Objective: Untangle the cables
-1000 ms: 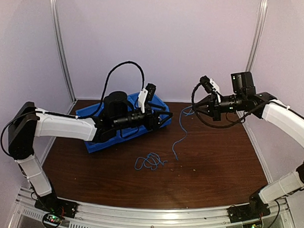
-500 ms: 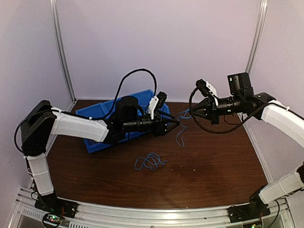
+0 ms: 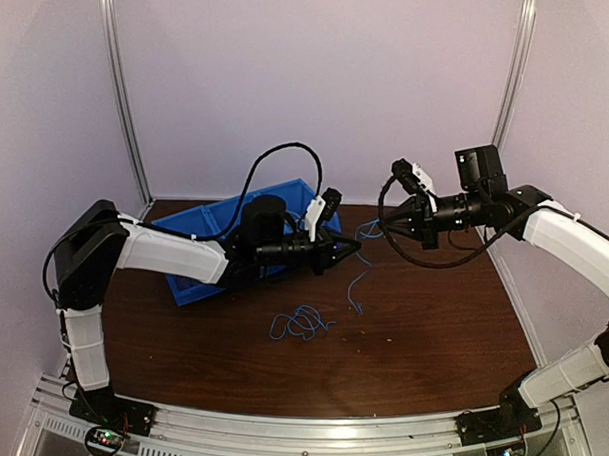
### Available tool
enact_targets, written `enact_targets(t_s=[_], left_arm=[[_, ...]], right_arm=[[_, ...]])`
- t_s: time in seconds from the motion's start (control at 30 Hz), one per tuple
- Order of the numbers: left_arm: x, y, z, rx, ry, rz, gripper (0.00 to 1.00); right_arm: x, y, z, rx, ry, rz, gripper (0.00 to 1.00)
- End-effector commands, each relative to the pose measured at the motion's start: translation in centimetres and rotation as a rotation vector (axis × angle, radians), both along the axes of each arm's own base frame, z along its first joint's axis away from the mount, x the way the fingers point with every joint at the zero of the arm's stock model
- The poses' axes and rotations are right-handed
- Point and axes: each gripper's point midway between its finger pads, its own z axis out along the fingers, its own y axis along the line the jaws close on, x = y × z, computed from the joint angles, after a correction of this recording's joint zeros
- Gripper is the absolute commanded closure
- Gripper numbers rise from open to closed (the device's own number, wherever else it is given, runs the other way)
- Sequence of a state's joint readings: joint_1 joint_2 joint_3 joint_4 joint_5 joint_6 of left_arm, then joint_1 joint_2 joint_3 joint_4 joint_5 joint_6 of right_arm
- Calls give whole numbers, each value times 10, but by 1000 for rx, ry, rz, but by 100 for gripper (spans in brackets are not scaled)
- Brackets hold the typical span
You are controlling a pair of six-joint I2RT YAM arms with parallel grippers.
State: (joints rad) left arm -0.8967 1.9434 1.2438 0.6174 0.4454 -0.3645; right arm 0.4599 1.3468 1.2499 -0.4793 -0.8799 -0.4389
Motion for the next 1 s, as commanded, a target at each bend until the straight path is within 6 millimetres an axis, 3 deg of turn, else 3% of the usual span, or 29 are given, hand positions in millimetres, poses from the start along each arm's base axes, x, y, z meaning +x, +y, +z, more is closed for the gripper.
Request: enact_targets(t_s=[0.0,0.07,0.23,0.33,0.43,0.63,0.97], left_arm=[[2,-4,15,-39,-32,3,100],[2,-1,19,-40,-37,14,100],[7,10,35,-19,-71,61,100],[16,21,46,3,-74,94,100],[36,40,54,22,-34,143,100],[79,84,77,57,0,255,100],[145,153,96,168,-3,504,100]], right_arm=[[-1,-2,4,0,-8,-19,100],[4,-4,0,-9,-11,-44,99],[21,-24,-12,3,19,-108,79],[28,-49,-8,67,40,-140,73],[37,-80,-12,145,37,-235,59],[32,-101,-66,131,104,-285,56],[39,-110,-85,80,76,-318,55]])
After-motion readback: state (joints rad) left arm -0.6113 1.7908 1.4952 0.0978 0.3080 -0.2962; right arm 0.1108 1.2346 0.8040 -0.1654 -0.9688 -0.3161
